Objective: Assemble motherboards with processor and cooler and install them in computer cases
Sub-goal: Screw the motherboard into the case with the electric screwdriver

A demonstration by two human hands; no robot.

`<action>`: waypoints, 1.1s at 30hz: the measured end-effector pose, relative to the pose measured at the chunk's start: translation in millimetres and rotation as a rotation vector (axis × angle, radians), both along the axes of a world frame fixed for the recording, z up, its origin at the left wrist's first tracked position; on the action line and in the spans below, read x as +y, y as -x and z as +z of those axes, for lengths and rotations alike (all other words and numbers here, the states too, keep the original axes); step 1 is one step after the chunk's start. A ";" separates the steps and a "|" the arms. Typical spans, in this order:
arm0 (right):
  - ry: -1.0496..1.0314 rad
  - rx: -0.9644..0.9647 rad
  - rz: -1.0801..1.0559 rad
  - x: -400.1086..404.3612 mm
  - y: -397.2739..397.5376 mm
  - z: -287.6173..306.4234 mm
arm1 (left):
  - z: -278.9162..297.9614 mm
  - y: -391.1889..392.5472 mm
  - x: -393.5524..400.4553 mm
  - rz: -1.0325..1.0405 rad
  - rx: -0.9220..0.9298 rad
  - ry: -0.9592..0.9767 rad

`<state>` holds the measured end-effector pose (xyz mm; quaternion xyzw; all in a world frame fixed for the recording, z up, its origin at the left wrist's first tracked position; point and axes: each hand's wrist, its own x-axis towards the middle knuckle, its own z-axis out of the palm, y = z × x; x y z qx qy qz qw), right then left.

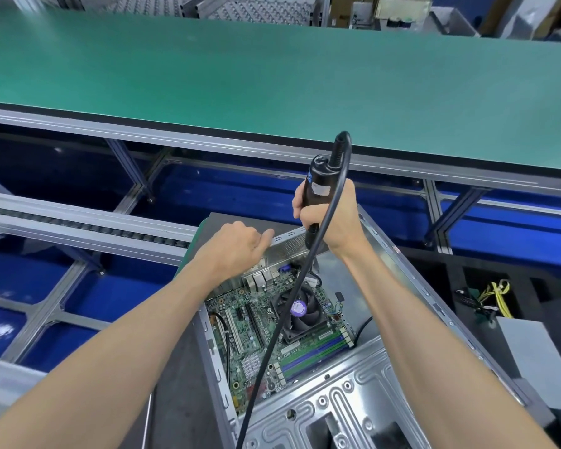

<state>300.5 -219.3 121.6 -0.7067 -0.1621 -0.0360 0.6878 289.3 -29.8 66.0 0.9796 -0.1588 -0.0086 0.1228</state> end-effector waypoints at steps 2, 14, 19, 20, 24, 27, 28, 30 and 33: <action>0.047 -0.003 -0.004 1.1 -2.9 -2.0 | -0.3 0.3 0.6 -0.005 -0.012 -0.001; -0.037 0.017 -0.017 -4.8 -6.9 -0.3 | -2.4 -0.7 1.2 -0.054 -0.018 -0.022; -0.033 0.040 -0.059 -3.5 -3.5 -1.7 | -7.5 -2.9 4.3 -0.034 -0.036 -0.014; -0.033 0.043 -0.084 -5.0 -0.5 -1.7 | -7.7 -2.2 4.6 -0.041 -0.055 -0.014; -0.155 -0.007 -0.225 -13.2 22.6 13.6 | 0.1 5.6 9.3 0.030 -0.185 0.133; -0.379 -0.058 -0.280 -18.3 39.0 36.9 | 14.5 14.5 17.3 0.219 -0.304 0.459; -0.451 -0.062 -0.284 -18.1 44.0 45.4 | 19.9 17.6 19.5 0.325 -0.269 0.639; -0.563 -0.043 -0.294 -14.2 55.3 61.3 | 26.8 25.0 22.3 0.568 -0.032 1.148; -0.679 -0.009 -0.296 -3.7 72.0 80.2 | 24.1 42.4 27.0 0.687 0.462 1.983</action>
